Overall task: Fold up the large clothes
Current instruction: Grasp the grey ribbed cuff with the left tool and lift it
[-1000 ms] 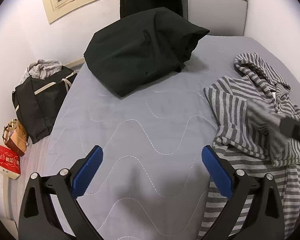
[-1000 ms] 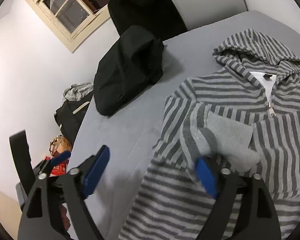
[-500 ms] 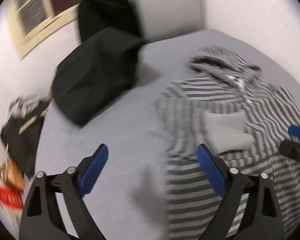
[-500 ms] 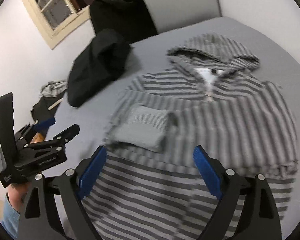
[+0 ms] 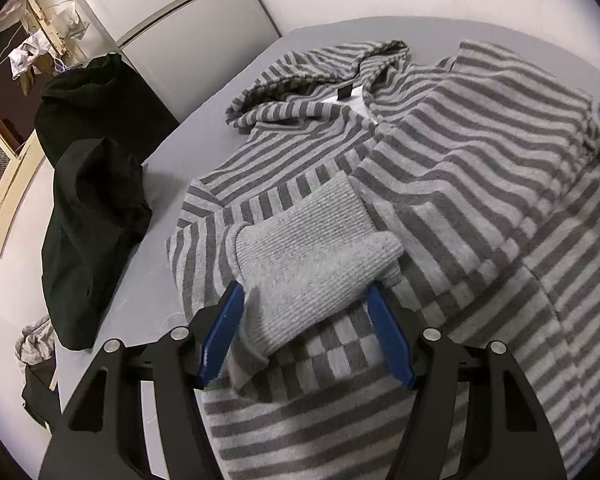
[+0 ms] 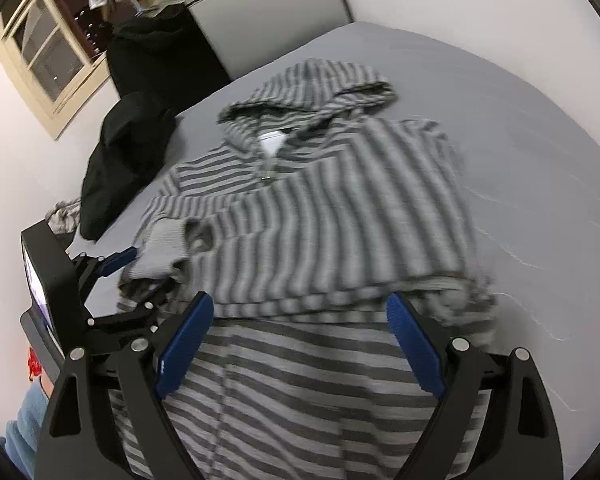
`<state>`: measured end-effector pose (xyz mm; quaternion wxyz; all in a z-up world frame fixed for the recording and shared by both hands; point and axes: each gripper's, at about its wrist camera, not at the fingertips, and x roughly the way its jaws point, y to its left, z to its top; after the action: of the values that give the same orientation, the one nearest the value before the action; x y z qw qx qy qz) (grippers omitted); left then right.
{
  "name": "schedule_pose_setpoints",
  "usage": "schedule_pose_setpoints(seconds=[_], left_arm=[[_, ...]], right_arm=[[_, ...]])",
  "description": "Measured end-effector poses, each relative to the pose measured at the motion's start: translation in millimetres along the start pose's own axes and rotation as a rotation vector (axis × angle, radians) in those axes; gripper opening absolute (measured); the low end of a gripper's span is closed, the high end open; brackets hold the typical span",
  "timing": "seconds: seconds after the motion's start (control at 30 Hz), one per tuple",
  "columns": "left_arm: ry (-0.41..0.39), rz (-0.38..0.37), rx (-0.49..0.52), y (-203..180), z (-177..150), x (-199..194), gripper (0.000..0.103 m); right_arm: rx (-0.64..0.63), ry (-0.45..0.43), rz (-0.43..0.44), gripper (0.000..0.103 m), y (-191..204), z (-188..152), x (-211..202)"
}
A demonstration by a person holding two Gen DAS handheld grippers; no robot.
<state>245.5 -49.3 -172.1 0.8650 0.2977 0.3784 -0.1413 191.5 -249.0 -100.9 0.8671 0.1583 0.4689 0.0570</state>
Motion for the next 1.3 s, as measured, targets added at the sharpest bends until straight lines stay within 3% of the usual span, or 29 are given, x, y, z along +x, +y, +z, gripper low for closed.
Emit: schedule_pose_setpoints(seconds=[0.2, 0.43, 0.7, 0.73, 0.77, 0.87, 0.93, 1.03, 1.13, 1.3], left_arm=[[-0.002, 0.023, -0.016, 2.9, 7.5, 7.0, 0.069], [-0.006, -0.036, -0.129, 19.4, 6.8, 10.4, 0.069], [-0.017, -0.029, -0.179, 31.3, 4.5, 10.2, 0.069], [-0.015, -0.031, -0.177, 31.6, 4.9, 11.2, 0.066], [-0.014, -0.031, -0.175, 31.2, 5.2, 12.8, 0.054], [-0.008, -0.049, -0.193, 32.9, 6.3, 15.7, 0.031], [-0.023, -0.064, -0.240, 40.8, 6.2, 12.8, 0.023], [-0.061, -0.062, -0.334, 60.5, 2.8, 5.6, 0.021], [-0.108, -0.023, -0.423, 83.7, -3.3, -5.9, 0.020], [-0.127, 0.064, -0.423, 99.5, -9.0, -13.6, 0.013]], right_arm=[[-0.007, 0.004, -0.054, 0.088, -26.1, -7.8, -1.2], [0.090, -0.019, 0.051, 0.088, -52.0, -10.2, -3.3], [0.057, -0.009, 0.047, 0.088, -36.3, -7.9, -0.7], [0.053, -0.005, 0.046, 0.088, -34.0, -8.2, 0.5], [0.052, -0.003, 0.047, 0.088, -32.4, -9.0, 1.4], [0.051, 0.000, 0.051, 0.088, -30.1, -10.9, 1.7], [0.050, -0.003, 0.054, 0.088, -29.3, -10.5, 0.5], [0.068, -0.011, 0.079, 0.087, -28.5, -6.2, 0.2], [0.105, -0.013, 0.107, 0.079, -30.4, -1.2, 4.7], [0.192, 0.010, 0.135, 0.055, -35.1, 0.7, 21.9]])
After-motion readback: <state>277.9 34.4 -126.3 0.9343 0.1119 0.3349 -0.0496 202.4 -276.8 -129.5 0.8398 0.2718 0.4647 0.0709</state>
